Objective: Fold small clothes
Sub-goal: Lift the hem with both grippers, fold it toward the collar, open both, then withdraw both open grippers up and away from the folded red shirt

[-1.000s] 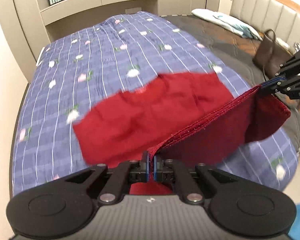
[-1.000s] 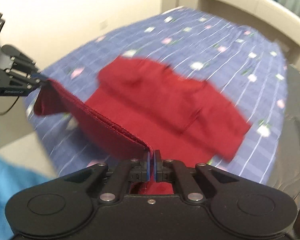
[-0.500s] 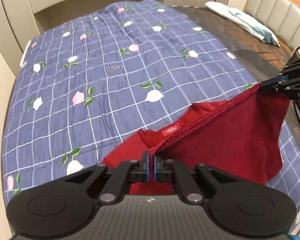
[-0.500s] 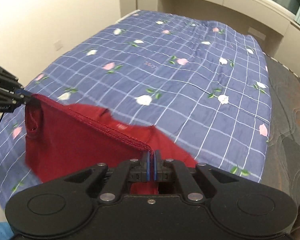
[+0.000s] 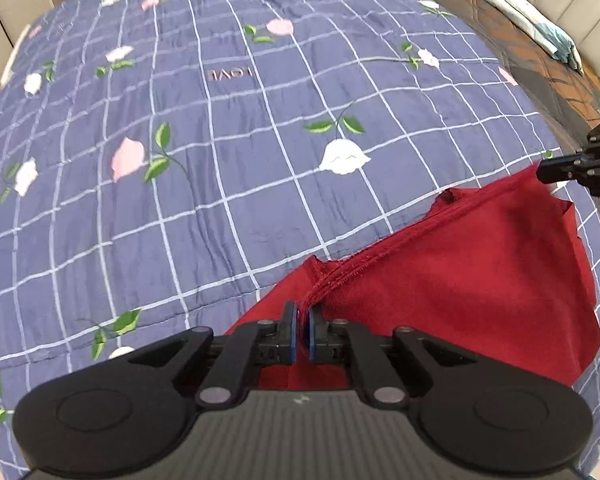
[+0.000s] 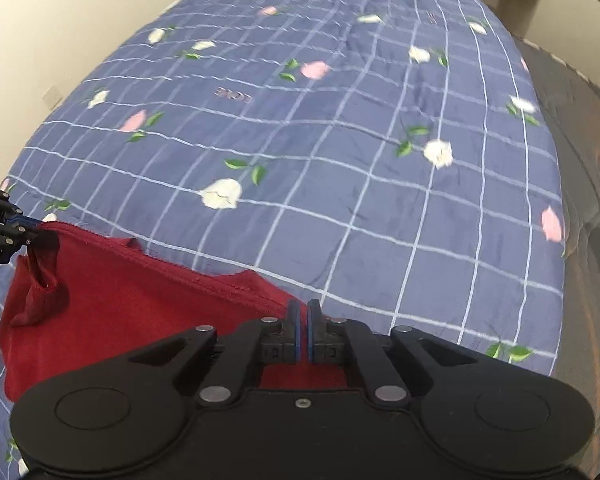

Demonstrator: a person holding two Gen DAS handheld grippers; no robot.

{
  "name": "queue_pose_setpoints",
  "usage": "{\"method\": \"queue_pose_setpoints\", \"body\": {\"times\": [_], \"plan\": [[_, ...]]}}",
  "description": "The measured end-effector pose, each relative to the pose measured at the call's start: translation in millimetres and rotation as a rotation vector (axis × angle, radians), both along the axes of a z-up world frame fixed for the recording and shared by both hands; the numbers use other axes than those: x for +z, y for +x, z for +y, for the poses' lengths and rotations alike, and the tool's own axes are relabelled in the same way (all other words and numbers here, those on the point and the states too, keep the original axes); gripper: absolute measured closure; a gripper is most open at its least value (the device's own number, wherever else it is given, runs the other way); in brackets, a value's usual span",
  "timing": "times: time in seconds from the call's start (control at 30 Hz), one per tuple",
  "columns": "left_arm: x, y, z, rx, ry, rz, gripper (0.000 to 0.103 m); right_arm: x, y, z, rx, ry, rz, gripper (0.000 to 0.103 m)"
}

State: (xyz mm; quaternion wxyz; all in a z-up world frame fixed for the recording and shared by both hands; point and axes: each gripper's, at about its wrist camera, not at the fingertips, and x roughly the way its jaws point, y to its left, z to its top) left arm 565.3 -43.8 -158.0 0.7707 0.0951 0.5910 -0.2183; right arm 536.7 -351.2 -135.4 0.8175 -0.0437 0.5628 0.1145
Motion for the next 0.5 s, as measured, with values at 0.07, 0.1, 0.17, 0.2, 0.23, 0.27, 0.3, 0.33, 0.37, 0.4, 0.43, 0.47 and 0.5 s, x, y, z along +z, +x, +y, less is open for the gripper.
{"method": "queue_pose_setpoints", "body": {"times": [0.07, 0.1, 0.17, 0.2, 0.23, 0.27, 0.3, 0.33, 0.37, 0.4, 0.43, 0.47, 0.5], "plan": [[-3, 5, 5, 0.007, -0.027, 0.016, 0.075, -4, -2, -2, -0.008, -0.002, 0.002, 0.100], [-4, 7, 8, 0.014, -0.039, 0.024, 0.069, -6, -4, -4, -0.014, 0.000, -0.002, 0.099], [-2, 9, 16, 0.042, -0.063, 0.020, 0.046, -7, -9, -10, -0.038, 0.003, -0.014, 0.090], [-1, 9, 19, 0.053, -0.078, 0.012, 0.043, -6, -12, -12, -0.057, 0.008, -0.022, 0.087], [0, 7, 22, 0.061, -0.092, 0.005, 0.037, -5, -16, -16, -0.077, 0.013, -0.034, 0.082], [1, 5, 24, 0.068, -0.103, 0.000, 0.032, -5, -22, -18, -0.099, 0.019, -0.050, 0.078], [2, 1, 26, 0.073, -0.111, -0.006, 0.029, -5, -28, -20, -0.120, 0.023, -0.059, 0.073], [3, -2, 28, 0.078, -0.117, -0.014, 0.025, -6, -34, -23, -0.141, 0.030, -0.064, 0.064], [4, -9, 30, 0.082, -0.122, -0.029, 0.020, -7, -41, -24, -0.161, 0.038, -0.067, 0.061], [6, -17, 31, 0.084, -0.126, -0.052, 0.017, -9, -47, -25, -0.176, 0.042, -0.064, 0.059], [8, -25, 32, 0.087, -0.126, -0.074, 0.012, -12, -55, -24, -0.192, 0.043, -0.057, 0.054], [8, -36, 32, 0.091, -0.123, -0.097, 0.009, -15, -62, -23, -0.201, 0.043, -0.051, 0.049], [7, -45, 31, 0.092, -0.119, -0.111, 0.007, -19, -70, -21, -0.210, 0.044, -0.042, 0.045]]}}
